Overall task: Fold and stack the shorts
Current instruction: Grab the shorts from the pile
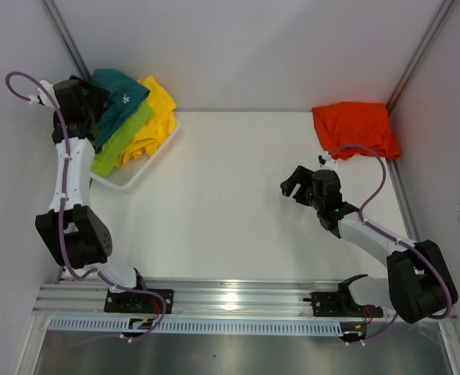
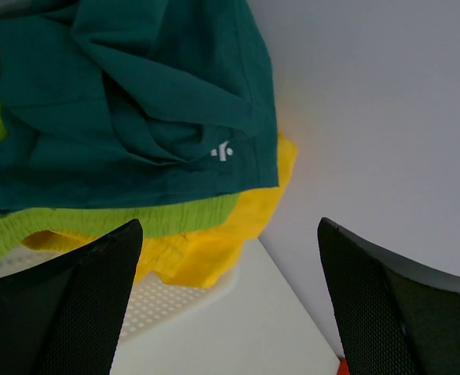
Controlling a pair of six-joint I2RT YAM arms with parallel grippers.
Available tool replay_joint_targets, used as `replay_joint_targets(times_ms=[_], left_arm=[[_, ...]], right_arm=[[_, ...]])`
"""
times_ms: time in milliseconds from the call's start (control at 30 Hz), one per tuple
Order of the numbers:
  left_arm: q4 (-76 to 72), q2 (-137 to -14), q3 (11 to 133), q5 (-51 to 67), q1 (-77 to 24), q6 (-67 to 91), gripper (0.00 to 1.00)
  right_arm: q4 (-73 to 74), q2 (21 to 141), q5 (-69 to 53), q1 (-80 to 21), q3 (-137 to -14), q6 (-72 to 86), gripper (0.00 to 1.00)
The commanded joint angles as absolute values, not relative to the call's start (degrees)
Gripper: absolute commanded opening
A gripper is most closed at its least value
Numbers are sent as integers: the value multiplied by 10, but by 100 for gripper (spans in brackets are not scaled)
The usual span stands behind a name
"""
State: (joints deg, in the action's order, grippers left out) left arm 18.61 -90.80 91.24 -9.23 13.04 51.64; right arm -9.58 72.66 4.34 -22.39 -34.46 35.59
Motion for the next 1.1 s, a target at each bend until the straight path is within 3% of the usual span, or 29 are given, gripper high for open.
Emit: replay_joint_targets(times_ms=[0, 567, 733, 833, 867, 933, 967, 1033, 1067], left_arm=[[200, -950, 943, -118, 148, 526, 95], [152, -1130, 1009, -130, 158, 561, 92], [127, -1171, 1034, -128, 160, 564, 84], [127, -1198, 1071, -118, 162, 561, 65], [126, -1204, 1084, -117, 163, 559, 52], [123, -1216, 1100, -119, 165, 548, 37], [120, -1217, 1108, -119, 164, 546, 20], [107, -1216, 1115, -119, 166, 536, 2], [104, -1212, 1117, -120, 165, 534, 0]], right_arm=[[-129, 729, 61, -224, -341, 342, 82], [-129, 734, 17, -183, -337, 357, 82], [-127, 741, 8, -175, -339, 360, 82], [-134, 747, -17, -168, -338, 366, 82], [-134, 746, -18, -168, -337, 366, 82], [-134, 745, -19, -167, -337, 366, 82], [-135, 744, -21, -166, -335, 365, 82], [-137, 745, -21, -165, -334, 366, 82], [-138, 747, -22, -164, -335, 365, 82]])
